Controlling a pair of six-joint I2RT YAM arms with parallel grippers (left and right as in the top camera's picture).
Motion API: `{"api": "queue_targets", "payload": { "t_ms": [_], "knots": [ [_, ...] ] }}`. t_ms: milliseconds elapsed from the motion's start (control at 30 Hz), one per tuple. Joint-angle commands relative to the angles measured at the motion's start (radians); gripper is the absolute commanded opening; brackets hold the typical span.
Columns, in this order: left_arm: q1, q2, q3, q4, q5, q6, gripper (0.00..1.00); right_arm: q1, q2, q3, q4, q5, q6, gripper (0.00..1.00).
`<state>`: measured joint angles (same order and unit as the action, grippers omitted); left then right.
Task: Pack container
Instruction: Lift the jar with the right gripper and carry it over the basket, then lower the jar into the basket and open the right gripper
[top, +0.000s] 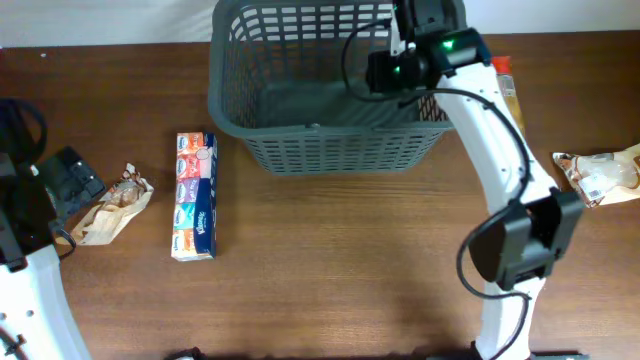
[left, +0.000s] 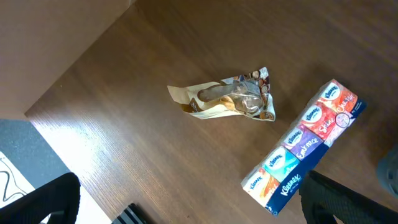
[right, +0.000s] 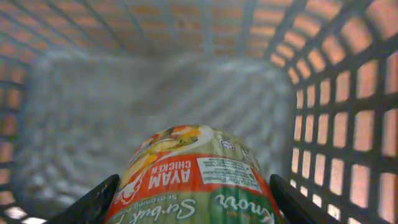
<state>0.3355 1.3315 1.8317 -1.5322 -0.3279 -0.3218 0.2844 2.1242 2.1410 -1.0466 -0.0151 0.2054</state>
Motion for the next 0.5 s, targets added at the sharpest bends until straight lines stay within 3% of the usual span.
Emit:
{"api": "queue_targets", "payload": {
  "t_ms": [0,467],
  "knots": [
    [0.007,0.004,0.002,-0.01,0.003,-0.01,0.99,0.004,0.045,0.011,-0.027,0.043,-0.007,0.04],
    [0.007,0.004,0.002,-0.018,0.003,-0.01,0.99,0.003,0.137,0.011,-0.164,0.073,-0.007,0.04]
  ]
}}
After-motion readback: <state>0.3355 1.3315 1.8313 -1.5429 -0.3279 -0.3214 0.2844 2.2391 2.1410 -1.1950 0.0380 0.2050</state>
